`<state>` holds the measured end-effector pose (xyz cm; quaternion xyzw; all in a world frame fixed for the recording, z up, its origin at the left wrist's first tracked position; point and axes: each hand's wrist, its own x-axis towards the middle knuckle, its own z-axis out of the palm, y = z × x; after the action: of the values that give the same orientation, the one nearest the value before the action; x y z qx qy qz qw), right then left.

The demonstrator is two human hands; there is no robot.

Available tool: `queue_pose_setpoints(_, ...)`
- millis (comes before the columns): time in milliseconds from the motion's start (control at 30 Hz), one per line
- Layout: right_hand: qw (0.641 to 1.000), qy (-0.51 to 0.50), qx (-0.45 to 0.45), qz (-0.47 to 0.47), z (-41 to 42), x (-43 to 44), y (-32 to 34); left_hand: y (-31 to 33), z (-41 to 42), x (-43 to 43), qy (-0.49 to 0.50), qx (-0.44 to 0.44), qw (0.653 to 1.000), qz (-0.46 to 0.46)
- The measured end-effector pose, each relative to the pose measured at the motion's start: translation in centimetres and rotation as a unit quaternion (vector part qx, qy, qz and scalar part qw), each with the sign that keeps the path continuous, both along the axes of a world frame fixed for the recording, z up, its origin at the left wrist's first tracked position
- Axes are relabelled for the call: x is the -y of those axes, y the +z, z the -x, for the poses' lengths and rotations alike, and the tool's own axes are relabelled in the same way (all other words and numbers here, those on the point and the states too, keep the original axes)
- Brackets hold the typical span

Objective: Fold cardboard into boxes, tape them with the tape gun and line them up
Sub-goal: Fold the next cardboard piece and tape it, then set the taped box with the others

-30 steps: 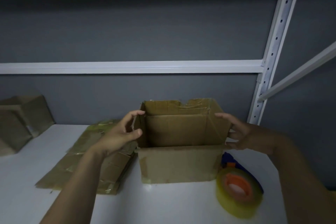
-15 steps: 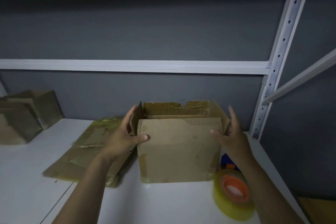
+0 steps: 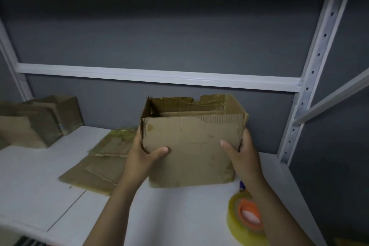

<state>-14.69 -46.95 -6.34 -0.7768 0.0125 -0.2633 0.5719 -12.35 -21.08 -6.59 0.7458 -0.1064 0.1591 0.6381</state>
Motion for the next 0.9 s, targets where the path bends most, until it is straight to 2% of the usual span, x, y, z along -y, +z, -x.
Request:
queue_pose_setpoints(100,0.999,0.014,0.030,-0.005,-0.2,-2.0,2.2,1.7,1.1,-0.9,0.065,0.029,0.997,0.009)
queue_pose_setpoints(300,0.998,0.048,0.049,0.006,-0.2,-9.0,4.6,3.8,3.6,-7.6,0.134,0.051,0.990,-0.009)
queue_pose_setpoints(733,0.991,0.129,-0.005,-0.033,1.1,-35.2,1.6,2.5,9.6,-33.6,0.230,0.000,0.970,-0.078)
queue_pose_setpoints(900,0.986,0.154,-0.041,-0.051,1.1,-44.0,-0.1,0.9,9.7,-42.4,0.247,-0.036,0.966,-0.071)
